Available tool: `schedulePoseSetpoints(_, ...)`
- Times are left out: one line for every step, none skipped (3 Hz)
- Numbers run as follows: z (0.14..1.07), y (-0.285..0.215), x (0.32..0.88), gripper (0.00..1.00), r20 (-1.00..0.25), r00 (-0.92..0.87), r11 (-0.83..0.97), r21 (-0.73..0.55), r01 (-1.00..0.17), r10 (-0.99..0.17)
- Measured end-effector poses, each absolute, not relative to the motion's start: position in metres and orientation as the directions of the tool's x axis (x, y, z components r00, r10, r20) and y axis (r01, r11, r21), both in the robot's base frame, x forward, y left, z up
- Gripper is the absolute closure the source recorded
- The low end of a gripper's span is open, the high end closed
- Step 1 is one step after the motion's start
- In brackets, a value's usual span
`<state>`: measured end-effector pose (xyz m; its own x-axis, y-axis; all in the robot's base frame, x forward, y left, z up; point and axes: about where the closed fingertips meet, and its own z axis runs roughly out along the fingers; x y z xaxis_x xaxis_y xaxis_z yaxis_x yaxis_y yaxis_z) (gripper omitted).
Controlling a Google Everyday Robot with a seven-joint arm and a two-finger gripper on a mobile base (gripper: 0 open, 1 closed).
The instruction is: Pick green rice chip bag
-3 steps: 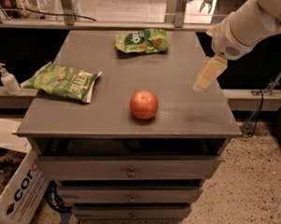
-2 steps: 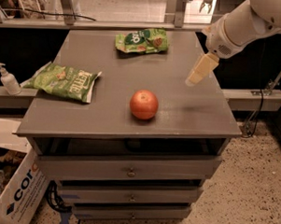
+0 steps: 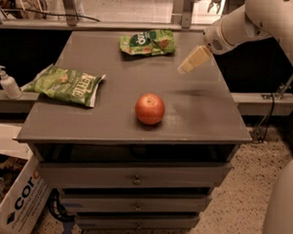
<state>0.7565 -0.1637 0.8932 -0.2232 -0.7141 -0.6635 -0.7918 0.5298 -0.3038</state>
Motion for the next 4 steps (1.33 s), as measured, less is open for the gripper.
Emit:
schedulePoseSetpoints(0.881,-0.151,0.790,0.00,-0.738,-0.274,0.613,-0.232,-0.755,-0.616)
schedulePoseSetpoints(0.874,-0.140,0.825,0.00,-0.811,-0.291,0.676,-0.166,-0.718,-0.508)
schedulePoseSetpoints(0.872,-0.125,0.854,0.00,-0.861,-0.281,0.709,-0.123,-0.695,-0.425)
schedulePoseSetpoints(0.872,-0.109,0.880,0.00,-0.889,-0.247,0.730,-0.130,-0.671,-0.386)
